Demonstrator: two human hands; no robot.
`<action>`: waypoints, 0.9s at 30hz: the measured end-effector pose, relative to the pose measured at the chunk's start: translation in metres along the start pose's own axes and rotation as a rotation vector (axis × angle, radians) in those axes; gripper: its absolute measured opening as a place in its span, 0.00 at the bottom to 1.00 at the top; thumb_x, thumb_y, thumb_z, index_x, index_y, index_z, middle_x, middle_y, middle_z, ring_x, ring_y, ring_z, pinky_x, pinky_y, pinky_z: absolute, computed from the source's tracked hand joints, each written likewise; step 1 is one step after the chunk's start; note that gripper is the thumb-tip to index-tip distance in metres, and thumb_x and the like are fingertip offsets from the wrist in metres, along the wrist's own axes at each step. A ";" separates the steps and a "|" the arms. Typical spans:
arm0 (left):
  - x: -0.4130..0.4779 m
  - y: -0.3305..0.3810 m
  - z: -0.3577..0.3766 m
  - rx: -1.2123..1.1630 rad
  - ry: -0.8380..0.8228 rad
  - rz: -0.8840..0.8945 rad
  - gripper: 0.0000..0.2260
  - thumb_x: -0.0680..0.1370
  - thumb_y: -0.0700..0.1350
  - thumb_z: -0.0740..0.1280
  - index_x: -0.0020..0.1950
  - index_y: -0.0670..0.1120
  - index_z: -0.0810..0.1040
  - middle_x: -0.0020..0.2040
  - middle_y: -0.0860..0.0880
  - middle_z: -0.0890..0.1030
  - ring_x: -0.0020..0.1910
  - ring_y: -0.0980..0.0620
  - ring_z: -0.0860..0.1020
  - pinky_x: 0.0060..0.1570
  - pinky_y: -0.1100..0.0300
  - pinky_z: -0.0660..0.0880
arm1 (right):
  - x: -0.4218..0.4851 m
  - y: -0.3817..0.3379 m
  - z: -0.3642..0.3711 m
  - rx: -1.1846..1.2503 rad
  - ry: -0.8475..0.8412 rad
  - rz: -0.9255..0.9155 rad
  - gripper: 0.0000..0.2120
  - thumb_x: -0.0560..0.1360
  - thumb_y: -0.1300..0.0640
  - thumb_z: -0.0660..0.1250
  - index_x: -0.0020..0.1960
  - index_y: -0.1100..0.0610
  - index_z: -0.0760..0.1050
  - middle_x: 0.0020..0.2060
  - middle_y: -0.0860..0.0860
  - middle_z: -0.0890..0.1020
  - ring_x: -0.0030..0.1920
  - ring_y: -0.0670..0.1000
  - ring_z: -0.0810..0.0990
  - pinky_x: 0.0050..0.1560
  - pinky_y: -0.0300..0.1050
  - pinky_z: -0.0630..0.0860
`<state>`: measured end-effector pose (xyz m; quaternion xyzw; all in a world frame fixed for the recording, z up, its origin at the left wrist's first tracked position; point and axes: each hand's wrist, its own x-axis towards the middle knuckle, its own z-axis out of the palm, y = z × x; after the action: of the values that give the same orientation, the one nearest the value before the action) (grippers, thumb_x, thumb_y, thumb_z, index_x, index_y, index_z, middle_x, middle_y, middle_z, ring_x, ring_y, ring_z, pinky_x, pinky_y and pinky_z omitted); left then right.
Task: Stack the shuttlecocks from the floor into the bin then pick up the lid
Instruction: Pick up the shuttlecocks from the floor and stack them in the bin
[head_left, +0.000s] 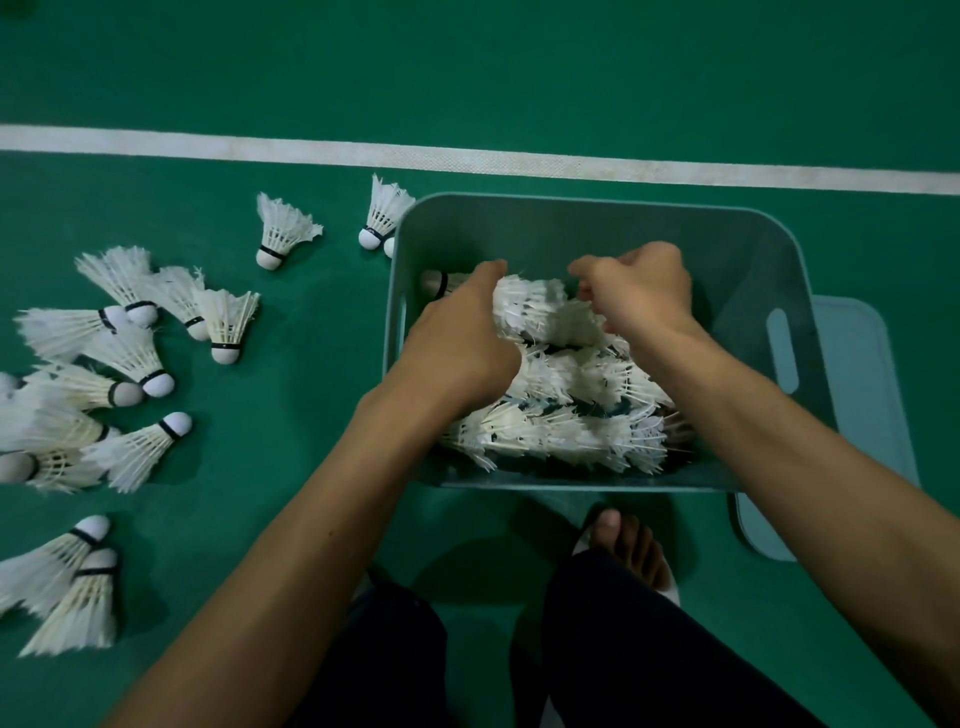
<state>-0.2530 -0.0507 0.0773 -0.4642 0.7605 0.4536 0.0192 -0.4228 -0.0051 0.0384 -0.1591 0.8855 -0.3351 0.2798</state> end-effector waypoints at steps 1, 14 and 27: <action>-0.004 0.001 -0.004 -0.008 0.016 0.027 0.33 0.79 0.37 0.65 0.81 0.57 0.60 0.61 0.49 0.79 0.56 0.48 0.77 0.52 0.57 0.73 | -0.007 -0.004 -0.005 -0.060 0.036 -0.091 0.15 0.69 0.52 0.71 0.38 0.65 0.82 0.31 0.58 0.82 0.31 0.51 0.75 0.39 0.45 0.77; 0.047 -0.087 -0.073 -0.293 0.632 -0.087 0.07 0.74 0.40 0.68 0.49 0.47 0.84 0.41 0.53 0.83 0.41 0.52 0.81 0.47 0.54 0.80 | 0.001 -0.159 0.062 -0.155 -0.315 -0.582 0.10 0.69 0.55 0.71 0.41 0.62 0.86 0.36 0.60 0.84 0.34 0.48 0.73 0.35 0.41 0.68; 0.152 -0.179 -0.098 0.113 0.609 -0.265 0.18 0.73 0.40 0.70 0.62 0.47 0.77 0.54 0.42 0.84 0.53 0.37 0.81 0.49 0.49 0.77 | 0.097 -0.153 0.138 -0.733 -0.972 0.030 0.18 0.79 0.52 0.68 0.68 0.54 0.78 0.65 0.54 0.72 0.62 0.58 0.77 0.60 0.53 0.75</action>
<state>-0.1719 -0.2527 -0.0538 -0.6716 0.6882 0.2447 -0.1242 -0.4022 -0.2310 0.0200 -0.3673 0.7164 0.1067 0.5835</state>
